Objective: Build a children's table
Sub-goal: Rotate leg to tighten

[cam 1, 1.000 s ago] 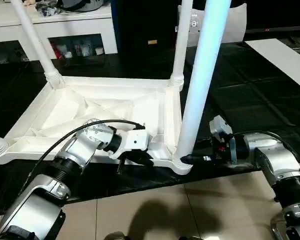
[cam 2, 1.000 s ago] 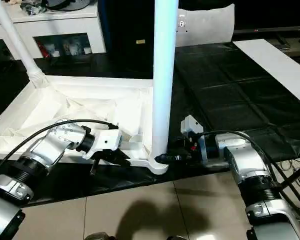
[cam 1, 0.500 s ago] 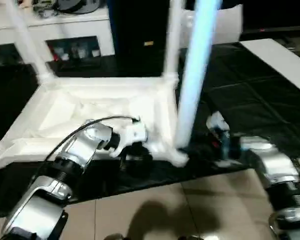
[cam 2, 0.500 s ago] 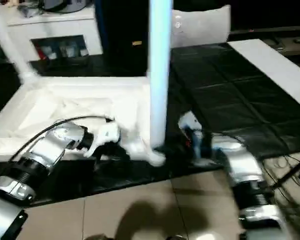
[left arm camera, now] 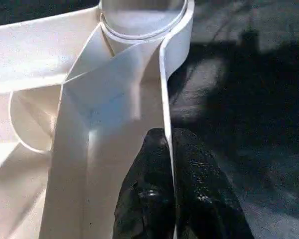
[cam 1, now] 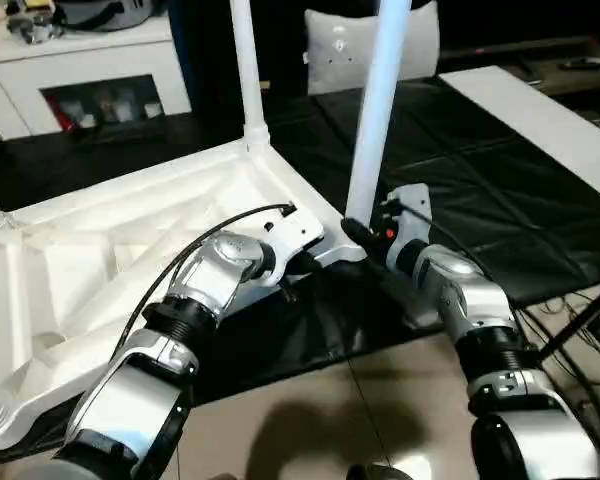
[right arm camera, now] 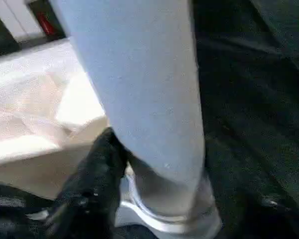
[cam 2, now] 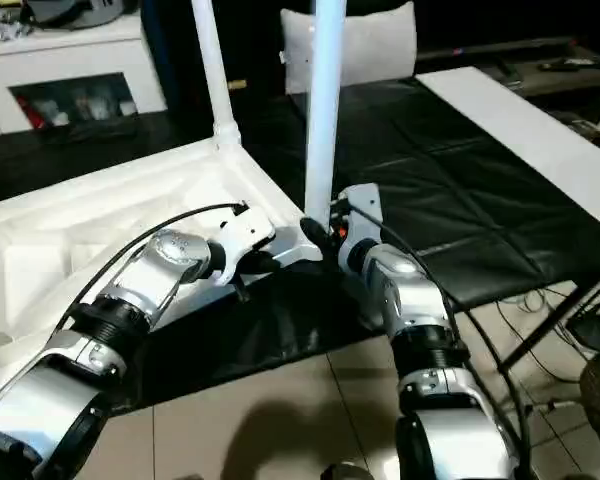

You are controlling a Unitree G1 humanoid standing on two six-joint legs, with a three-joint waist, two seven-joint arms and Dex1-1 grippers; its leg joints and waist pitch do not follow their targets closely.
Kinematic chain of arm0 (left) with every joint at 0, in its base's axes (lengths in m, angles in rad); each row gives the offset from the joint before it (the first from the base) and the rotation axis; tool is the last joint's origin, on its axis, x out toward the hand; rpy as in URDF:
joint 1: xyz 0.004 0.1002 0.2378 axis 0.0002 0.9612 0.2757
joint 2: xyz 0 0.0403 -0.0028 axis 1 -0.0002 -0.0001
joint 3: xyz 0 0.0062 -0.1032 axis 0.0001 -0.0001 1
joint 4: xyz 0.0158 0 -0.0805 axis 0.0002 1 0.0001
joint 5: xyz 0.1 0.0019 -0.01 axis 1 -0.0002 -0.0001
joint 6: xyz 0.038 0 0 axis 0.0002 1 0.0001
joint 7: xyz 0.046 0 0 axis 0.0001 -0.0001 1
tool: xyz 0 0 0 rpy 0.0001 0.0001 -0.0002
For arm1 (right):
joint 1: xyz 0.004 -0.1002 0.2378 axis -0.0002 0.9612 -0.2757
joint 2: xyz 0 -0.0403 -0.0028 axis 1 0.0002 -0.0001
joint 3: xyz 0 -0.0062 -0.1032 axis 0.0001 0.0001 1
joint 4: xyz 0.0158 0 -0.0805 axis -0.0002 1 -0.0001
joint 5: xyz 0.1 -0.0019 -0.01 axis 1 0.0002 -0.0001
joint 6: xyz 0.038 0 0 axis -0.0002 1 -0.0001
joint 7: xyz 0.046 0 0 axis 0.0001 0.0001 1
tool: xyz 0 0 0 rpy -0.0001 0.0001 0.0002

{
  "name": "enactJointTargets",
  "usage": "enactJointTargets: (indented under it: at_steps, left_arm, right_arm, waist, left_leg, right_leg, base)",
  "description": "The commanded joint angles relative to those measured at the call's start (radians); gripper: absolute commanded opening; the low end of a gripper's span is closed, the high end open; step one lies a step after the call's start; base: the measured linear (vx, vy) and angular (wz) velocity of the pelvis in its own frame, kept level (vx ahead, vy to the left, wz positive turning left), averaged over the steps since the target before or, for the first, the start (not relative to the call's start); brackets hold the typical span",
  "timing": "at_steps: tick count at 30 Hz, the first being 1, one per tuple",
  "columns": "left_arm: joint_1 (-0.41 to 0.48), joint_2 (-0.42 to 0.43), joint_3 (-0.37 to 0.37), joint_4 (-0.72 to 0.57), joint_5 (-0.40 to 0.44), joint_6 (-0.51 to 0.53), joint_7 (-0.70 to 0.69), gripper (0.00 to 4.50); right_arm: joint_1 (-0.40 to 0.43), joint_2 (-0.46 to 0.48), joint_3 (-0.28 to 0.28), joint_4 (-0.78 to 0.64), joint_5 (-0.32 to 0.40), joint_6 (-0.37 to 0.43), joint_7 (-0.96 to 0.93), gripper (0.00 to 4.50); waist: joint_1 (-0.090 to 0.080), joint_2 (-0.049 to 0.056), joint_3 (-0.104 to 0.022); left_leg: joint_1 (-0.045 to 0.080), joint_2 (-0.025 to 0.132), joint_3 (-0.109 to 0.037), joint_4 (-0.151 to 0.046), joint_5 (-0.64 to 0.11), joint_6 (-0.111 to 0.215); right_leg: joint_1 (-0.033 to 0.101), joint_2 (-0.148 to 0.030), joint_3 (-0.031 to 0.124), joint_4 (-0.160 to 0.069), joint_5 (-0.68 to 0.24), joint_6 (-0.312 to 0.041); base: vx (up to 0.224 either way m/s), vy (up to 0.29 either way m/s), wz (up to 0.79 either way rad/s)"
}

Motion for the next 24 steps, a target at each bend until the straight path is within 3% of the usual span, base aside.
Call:
enactJointTargets:
  at_steps: [1, 6, 8, 10, 13, 15, 18, 24]
  left_arm:
    - [-0.001, -0.039, -0.038, -0.043, -0.012, -0.040, -0.028, 0.00]
    - [0.032, 0.016, -0.053, -0.039, -0.004, -0.137, -0.085, 0.00]
    - [0.036, 0.023, -0.051, -0.042, -0.007, -0.133, -0.096, 0.00]
    - [0.040, 0.036, -0.053, -0.040, -0.006, -0.152, -0.109, 0.00]
    - [0.061, 0.087, -0.068, -0.045, -0.004, -0.224, -0.190, 0.00]
    - [0.072, 0.114, -0.079, -0.048, -0.013, -0.263, -0.249, 0.00]
    - [0.085, 0.149, -0.091, -0.053, -0.024, -0.328, -0.325, 0.00]
    - [0.099, 0.194, -0.129, -0.070, -0.021, -0.381, -0.422, 0.00]
  right_arm:
    - [0.001, 0.051, 0.060, -0.035, 0.040, 0.003, 0.093, 2.81]
    - [0.067, -0.068, 0.035, -0.096, 0.065, -0.025, 0.218, 3.29]
    - [0.077, -0.088, 0.035, -0.108, 0.064, -0.029, 0.244, 3.39]
    - [0.094, -0.120, 0.037, -0.130, 0.070, -0.027, 0.287, 3.63]
    - [0.153, -0.231, 0.058, -0.217, 0.093, -0.012, 0.448, 3.92]
    - [0.167, -0.276, 0.066, -0.248, 0.112, 0.011, 0.524, 4.01]
    - [0.187, -0.344, 0.098, -0.287, 0.117, 0.003, 0.638, 4.01]
    - [0.191, -0.414, 0.175, -0.285, 0.080, -0.057, 0.765, 4.01]
  waist:
    - [0.013, -0.011, -0.079]
    - [0.033, -0.010, -0.080]
    - [0.039, -0.004, -0.078]
    - [0.044, -0.008, -0.076]
    - [0.062, -0.010, -0.074]
    - [0.064, -0.003, -0.072]
    - [0.068, -0.002, -0.072]
    - [0.083, -0.001, -0.074]
  left_leg:
    - [-0.003, 0.031, -0.009, -0.063, -0.159, 0.102]
    - [-0.002, 0.030, -0.006, -0.060, -0.134, 0.122]
    - [0.001, 0.033, -0.005, -0.061, -0.144, 0.124]
    - [0.003, 0.034, -0.005, -0.064, -0.166, 0.108]
    - [0.005, 0.036, -0.004, -0.064, -0.188, 0.102]
    - [0.005, 0.036, -0.005, -0.066, -0.208, 0.093]
    - [0.005, 0.036, -0.005, -0.066, -0.210, 0.090]
    - [0.009, 0.041, -0.005, -0.067, -0.207, 0.081]
  right_leg:
    - [0.065, -0.061, 0.047, -0.063, -0.254, -0.209]
    - [0.070, -0.061, 0.049, -0.059, -0.218, -0.220]
    - [0.067, -0.061, 0.050, -0.060, -0.220, -0.221]
    - [0.066, -0.059, 0.049, -0.061, -0.248, -0.217]
    - [0.068, -0.060, 0.051, -0.065, -0.294, -0.189]
    - [0.065, -0.058, 0.048, -0.069, -0.318, -0.178]
    - [0.064, -0.059, 0.047, -0.073, -0.356, -0.169]
    - [0.059, -0.061, 0.050, -0.068, -0.337, -0.182]
  base:
    - [0.000, 0.000, 0.00]
    - [0.000, 0.000, 0.00]
    - [0.000, 0.000, 0.00]
    - [0.000, 0.000, 0.00]
    - [0.000, 0.000, 0.00]
    - [0.000, 0.000, 0.00]
    - [0.000, 0.000, 0.00]
    - [0.000, 0.000, 0.00]
